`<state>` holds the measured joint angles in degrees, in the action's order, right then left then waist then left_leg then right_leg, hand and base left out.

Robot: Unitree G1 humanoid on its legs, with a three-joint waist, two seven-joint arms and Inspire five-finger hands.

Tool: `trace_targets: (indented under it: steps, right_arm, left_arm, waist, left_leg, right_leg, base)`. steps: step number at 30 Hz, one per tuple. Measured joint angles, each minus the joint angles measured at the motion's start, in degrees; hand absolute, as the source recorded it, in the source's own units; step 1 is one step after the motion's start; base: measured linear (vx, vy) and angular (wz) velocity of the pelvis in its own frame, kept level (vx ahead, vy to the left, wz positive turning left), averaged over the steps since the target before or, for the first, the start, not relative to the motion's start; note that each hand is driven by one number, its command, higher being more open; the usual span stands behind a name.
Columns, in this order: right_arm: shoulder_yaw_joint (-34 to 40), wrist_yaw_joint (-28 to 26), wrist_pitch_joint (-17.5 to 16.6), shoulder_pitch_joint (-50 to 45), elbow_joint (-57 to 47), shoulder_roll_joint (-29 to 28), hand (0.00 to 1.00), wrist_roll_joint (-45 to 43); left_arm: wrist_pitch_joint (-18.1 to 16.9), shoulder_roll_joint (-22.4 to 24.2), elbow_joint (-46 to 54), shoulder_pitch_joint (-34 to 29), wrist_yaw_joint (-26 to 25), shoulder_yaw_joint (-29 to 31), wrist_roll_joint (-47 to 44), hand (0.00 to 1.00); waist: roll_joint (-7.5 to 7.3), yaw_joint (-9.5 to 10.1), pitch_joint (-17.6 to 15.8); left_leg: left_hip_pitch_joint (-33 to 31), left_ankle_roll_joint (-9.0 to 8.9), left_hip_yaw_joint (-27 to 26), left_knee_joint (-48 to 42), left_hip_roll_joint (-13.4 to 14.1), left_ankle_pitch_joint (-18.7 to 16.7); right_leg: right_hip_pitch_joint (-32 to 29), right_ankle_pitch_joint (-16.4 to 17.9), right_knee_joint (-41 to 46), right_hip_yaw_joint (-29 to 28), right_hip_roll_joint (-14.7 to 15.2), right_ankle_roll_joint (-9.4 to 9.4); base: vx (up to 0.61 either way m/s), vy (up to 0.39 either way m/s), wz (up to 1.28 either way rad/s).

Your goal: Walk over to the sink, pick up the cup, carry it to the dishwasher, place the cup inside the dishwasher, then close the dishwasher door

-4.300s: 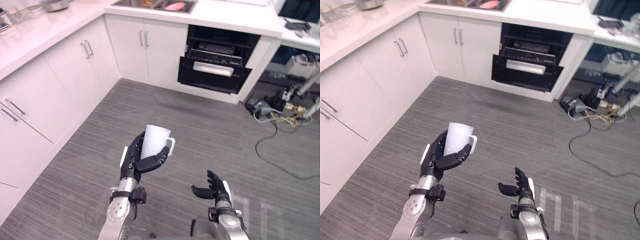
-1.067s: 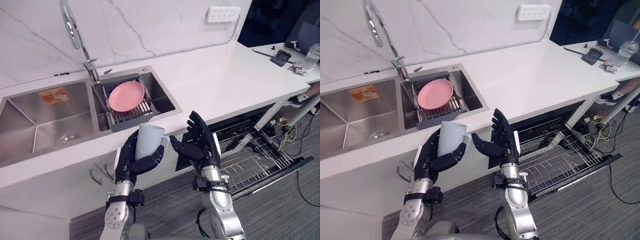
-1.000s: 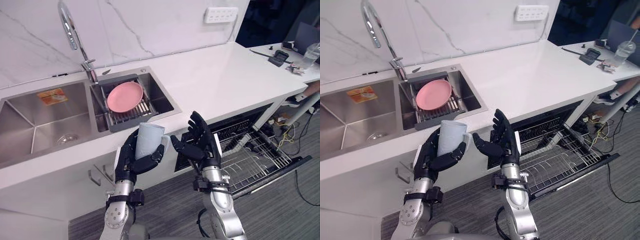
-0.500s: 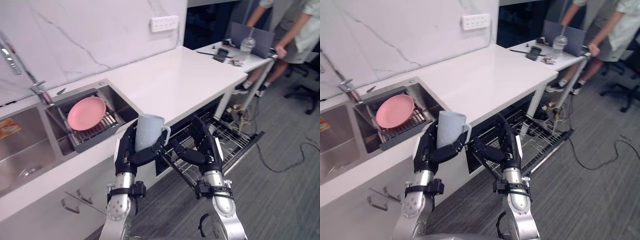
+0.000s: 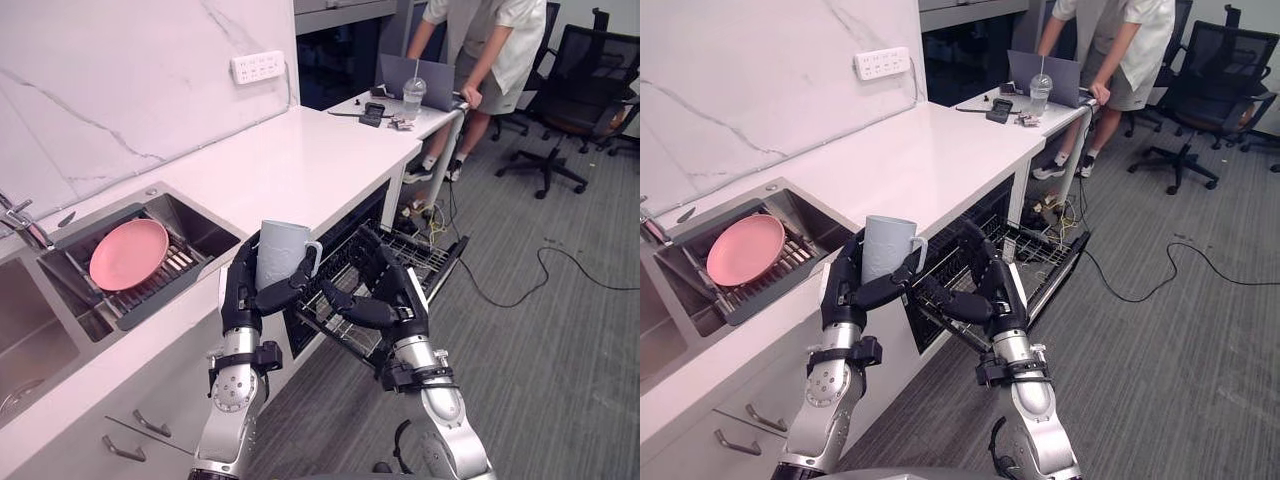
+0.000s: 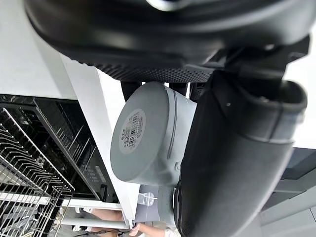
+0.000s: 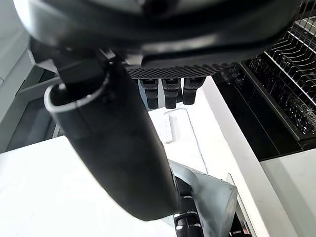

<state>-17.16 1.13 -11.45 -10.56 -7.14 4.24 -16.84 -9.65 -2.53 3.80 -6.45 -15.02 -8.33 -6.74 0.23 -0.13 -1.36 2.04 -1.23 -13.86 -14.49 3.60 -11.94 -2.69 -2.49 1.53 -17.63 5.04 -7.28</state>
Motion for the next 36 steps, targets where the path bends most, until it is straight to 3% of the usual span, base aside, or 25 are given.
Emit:
trace_targets:
  steps: [9,16,31,36]
  right_arm:
    - [-0.8,-1.0,0.0,1.5,0.0,0.6,0.90,-2.3]
    - [-1.0,-0.9,0.0,1.7,3.6,0.4,0.90,-6.8]
    - [-1.1,0.6,-0.1,5.7,8.0,0.1,0.90,-9.7]
    - [-1.3,0.6,-0.2,6.2,8.2,-0.4,0.90,-13.3]
  left_arm:
    - [0.1,-0.6,-2.7,2.4,0.2,-0.3,0.0,0.30]
    - [0.2,0.6,-3.7,1.9,1.7,-3.5,0.0,0.30]
    - [0.2,0.8,-3.5,1.2,2.8,-8.2,-1.4,0.30]
    - [0.2,0.8,-2.9,1.2,3.4,-9.5,-1.4,0.30]
  waist:
    - [0.24,-0.72,0.1]
    - [1.30,-0.60,0.8]
    - [1.11,-0.10,1.0]
    - [0.89,0.90,1.2]
  left_leg:
    - [-0.5,0.25,0.2,0.3,-0.1,0.1]
    - [-1.1,0.91,2.4,0.8,-0.7,0.6]
    - [-1.5,0.59,5.1,2.9,-1.0,2.5]
    - [-1.5,0.39,5.6,3.4,-1.1,2.9]
  right_leg:
    - [0.1,-0.9,-1.5,0.1,0.1,0.03]
    - [0.6,-1.3,-2.6,2.0,0.6,0.10]
    - [0.9,-1.4,-2.9,4.8,0.9,0.32]
    - [1.0,-1.4,-2.9,5.4,1.0,0.45]
  base:
    - [0.00,0.000,-0.01]
    - [-0.01,-0.009,0.09]
    - [-0.01,-0.027,0.08]
    - [-0.02,-0.018,0.06]
